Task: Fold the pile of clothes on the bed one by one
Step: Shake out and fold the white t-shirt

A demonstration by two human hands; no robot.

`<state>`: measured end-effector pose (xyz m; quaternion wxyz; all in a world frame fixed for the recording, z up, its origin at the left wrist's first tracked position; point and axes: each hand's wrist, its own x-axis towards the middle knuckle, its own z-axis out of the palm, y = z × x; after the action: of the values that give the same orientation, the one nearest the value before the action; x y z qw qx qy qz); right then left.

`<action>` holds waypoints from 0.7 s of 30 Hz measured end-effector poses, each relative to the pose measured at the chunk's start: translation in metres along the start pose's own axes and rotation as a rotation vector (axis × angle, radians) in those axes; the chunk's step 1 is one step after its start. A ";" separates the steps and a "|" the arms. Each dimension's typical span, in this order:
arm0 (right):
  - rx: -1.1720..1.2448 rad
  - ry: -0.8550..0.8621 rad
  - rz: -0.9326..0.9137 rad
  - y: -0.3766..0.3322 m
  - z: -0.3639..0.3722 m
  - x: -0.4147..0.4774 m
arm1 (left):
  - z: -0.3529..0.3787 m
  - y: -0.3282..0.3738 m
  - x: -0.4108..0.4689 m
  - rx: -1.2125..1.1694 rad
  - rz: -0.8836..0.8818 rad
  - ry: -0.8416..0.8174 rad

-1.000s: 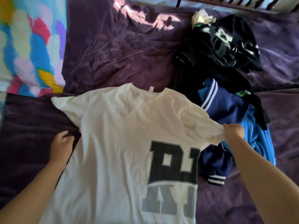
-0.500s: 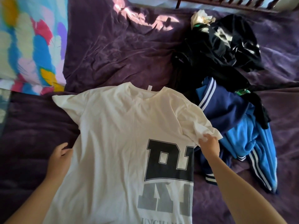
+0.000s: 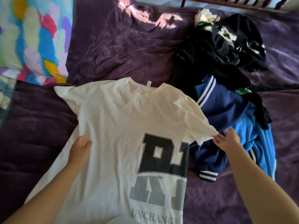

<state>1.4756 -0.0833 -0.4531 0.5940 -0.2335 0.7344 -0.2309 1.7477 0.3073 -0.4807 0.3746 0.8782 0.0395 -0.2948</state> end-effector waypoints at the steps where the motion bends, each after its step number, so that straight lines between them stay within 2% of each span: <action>1: -0.040 0.005 0.038 -0.001 0.002 0.003 | 0.005 0.000 -0.004 -0.002 0.000 -0.018; 5: -0.289 -0.046 0.140 0.001 0.021 -0.003 | 0.018 -0.001 -0.018 0.026 -0.006 -0.050; 9: -0.431 -0.016 -0.013 0.001 0.035 0.001 | 0.031 0.005 -0.025 0.030 -0.005 -0.051; 12: -0.309 -0.132 -0.065 0.002 0.032 0.009 | 0.044 0.013 -0.026 0.037 0.003 -0.075; 16: -0.398 -0.197 -0.109 -0.004 0.023 0.011 | 0.067 0.027 -0.028 0.097 0.033 -0.110; 21: -0.475 -0.166 -0.126 -0.001 0.021 0.016 | 0.097 0.030 -0.034 0.372 0.185 -0.141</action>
<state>1.4929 -0.0955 -0.4687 0.5651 -0.4300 0.7007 -0.0688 1.6810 0.2250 -0.4955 0.2333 0.9094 -0.1227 -0.3219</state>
